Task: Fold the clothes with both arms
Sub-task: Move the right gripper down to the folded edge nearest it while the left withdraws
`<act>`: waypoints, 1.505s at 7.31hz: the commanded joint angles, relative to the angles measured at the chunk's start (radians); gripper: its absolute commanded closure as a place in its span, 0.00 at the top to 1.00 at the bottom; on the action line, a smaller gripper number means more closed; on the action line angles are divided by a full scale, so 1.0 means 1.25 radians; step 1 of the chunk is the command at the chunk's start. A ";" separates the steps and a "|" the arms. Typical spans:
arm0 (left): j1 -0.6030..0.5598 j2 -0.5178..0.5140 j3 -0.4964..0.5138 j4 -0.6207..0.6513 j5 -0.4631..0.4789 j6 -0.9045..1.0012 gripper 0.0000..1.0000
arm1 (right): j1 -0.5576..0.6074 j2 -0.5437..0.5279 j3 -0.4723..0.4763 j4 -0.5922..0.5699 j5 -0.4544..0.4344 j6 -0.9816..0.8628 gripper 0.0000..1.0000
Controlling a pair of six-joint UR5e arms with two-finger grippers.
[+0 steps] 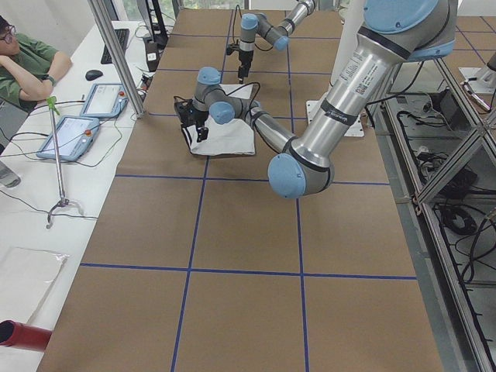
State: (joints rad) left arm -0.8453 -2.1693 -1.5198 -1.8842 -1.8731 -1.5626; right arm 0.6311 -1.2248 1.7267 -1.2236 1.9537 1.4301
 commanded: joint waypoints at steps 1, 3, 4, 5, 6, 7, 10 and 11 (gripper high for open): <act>0.000 0.001 0.001 -0.001 0.001 0.001 0.99 | -0.026 -0.009 0.000 -0.003 -0.003 0.002 0.88; 0.001 0.005 0.001 -0.002 0.001 0.001 0.99 | -0.035 -0.019 0.000 -0.002 -0.003 0.001 0.78; 0.001 0.005 0.000 -0.001 0.001 0.001 0.99 | -0.036 -0.022 -0.001 -0.002 -0.003 0.001 0.70; 0.002 0.005 0.000 -0.002 0.001 0.001 0.99 | -0.037 -0.022 -0.003 -0.002 -0.003 0.001 0.58; 0.001 0.005 0.000 -0.002 0.001 0.001 0.99 | -0.039 -0.020 -0.002 -0.003 -0.003 0.001 0.45; 0.001 0.006 0.001 -0.002 0.001 0.001 0.99 | -0.040 -0.020 -0.002 -0.002 -0.003 0.001 0.29; 0.001 0.006 0.001 -0.002 0.001 0.001 0.99 | -0.034 -0.028 0.021 -0.003 0.002 0.001 0.00; 0.001 0.006 0.001 -0.001 0.001 0.001 0.99 | -0.031 -0.064 0.069 -0.003 0.007 0.000 0.00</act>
State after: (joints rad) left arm -0.8437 -2.1614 -1.5187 -1.8866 -1.8715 -1.5616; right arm 0.5881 -1.2675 1.7600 -1.2266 1.9552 1.4309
